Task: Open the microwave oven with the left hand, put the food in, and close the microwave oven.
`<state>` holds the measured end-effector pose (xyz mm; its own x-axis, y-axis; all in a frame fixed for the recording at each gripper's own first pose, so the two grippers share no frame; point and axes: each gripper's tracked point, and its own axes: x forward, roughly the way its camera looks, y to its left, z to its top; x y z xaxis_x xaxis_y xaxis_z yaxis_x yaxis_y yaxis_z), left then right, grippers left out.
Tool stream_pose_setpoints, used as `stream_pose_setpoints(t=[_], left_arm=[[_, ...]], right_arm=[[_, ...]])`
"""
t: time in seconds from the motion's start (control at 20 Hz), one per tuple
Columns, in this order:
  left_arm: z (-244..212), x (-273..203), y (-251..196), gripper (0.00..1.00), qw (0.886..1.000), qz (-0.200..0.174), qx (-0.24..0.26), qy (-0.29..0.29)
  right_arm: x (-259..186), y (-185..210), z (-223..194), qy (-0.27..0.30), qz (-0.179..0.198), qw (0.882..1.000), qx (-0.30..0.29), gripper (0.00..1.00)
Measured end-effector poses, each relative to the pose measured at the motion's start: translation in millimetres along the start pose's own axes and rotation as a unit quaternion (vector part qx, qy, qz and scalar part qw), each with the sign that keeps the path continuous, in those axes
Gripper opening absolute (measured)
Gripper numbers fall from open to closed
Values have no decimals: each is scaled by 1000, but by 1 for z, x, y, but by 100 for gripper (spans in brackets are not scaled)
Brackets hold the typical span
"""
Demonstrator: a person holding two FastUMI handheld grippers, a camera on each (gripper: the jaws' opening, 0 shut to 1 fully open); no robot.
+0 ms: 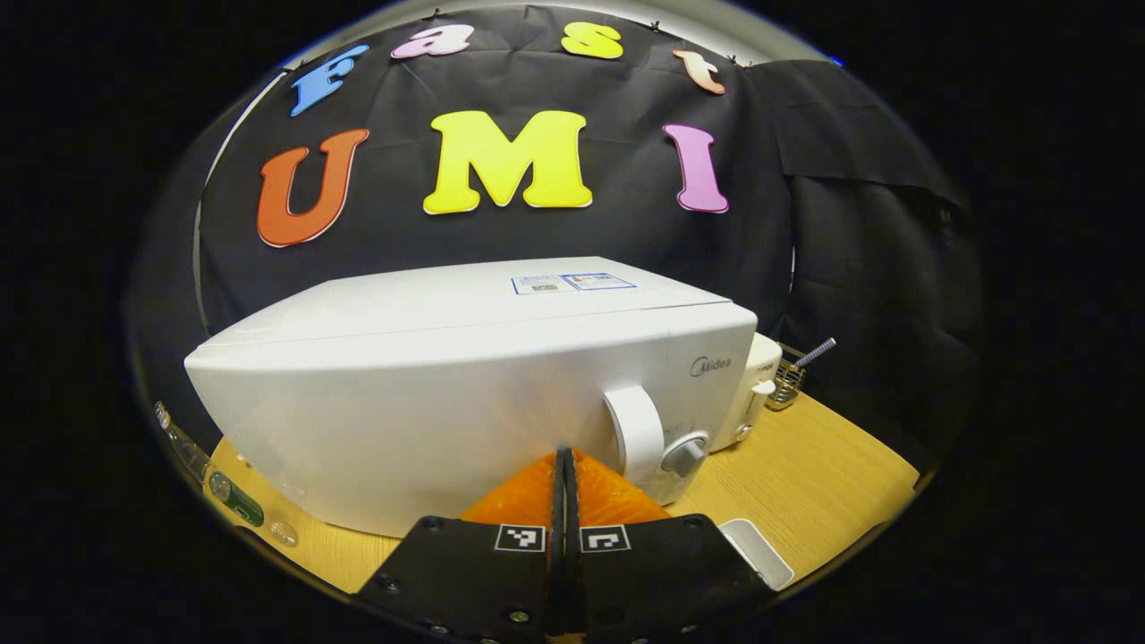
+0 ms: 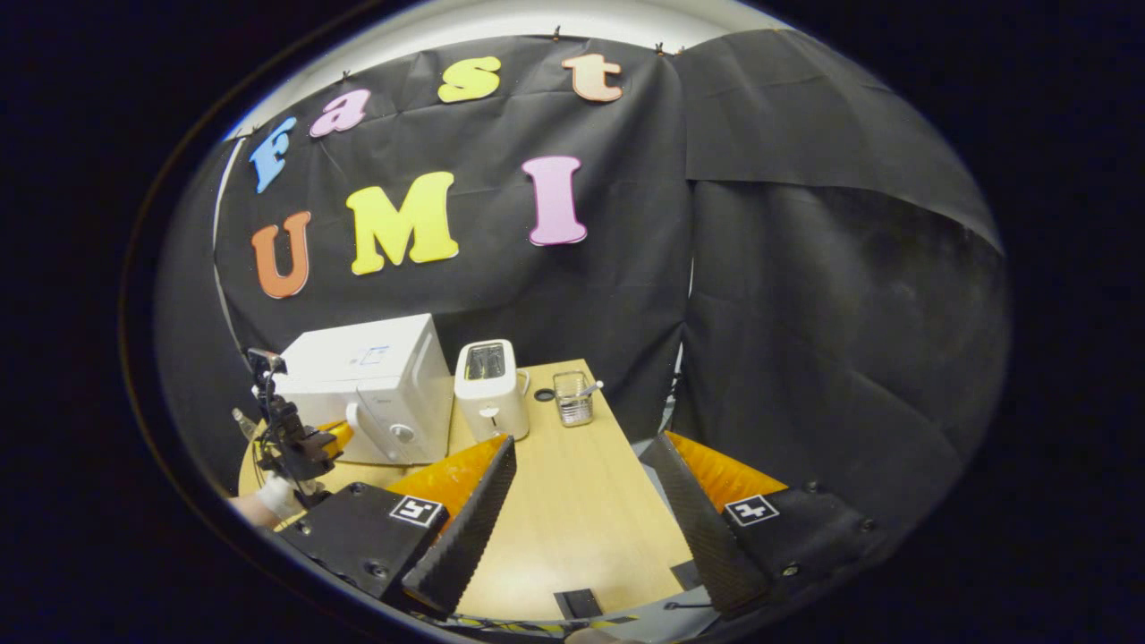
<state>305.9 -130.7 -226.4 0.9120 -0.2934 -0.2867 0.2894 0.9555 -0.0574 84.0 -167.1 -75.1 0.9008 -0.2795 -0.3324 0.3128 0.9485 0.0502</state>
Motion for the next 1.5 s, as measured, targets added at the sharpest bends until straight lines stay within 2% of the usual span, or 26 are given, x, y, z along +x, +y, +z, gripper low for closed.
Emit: stream_pose_setpoints(t=[0.05,0.1,0.15,0.35,0.45,0.55,0.7,0.75,0.8,1.0,1.15,1.35,1.5], left_arm=[[-2,-2,-3,0,1000,1,-9,4],[-3,-3,-3,0,1000,4,-1,4],[-2,-4,-3,0,1000,9,5,4],[2,-29,1,0,1000,25,4,-3],[-1,-49,10,0,999,50,5,-2],[-4,-69,25,0,996,91,19,-6],[-13,-96,22,87,995,93,23,-3],[-15,-103,20,88,995,91,27,-6],[-19,-109,19,95,995,92,28,-4],[-18,-143,9,96,997,78,16,-8],[-3,-187,11,96,997,74,15,-20],[24,-265,34,96,994,95,29,-50],[45,-318,53,95,991,107,35,-70]], right_arm=[[0,2,1,-2,3,1000,-2,99],[2,4,2,-3,4,1000,-3,91],[2,7,1,0,9,1000,-5,99],[1,16,-1,-3,19,1000,-16,100],[1,20,-4,-5,23,1000,-19,99],[-2,26,-7,-5,29,999,-15,99],[-4,32,-18,-3,29,999,-17,99],[-6,33,-22,-1,28,999,-18,99],[-7,34,-25,0,27,999,-18,100],[-17,36,-43,2,9,999,-32,99],[-28,49,-60,-1,6,998,-57,99],[-48,96,-81,-2,36,997,-69,99],[-64,140,-80,-17,68,996,-62,100]])
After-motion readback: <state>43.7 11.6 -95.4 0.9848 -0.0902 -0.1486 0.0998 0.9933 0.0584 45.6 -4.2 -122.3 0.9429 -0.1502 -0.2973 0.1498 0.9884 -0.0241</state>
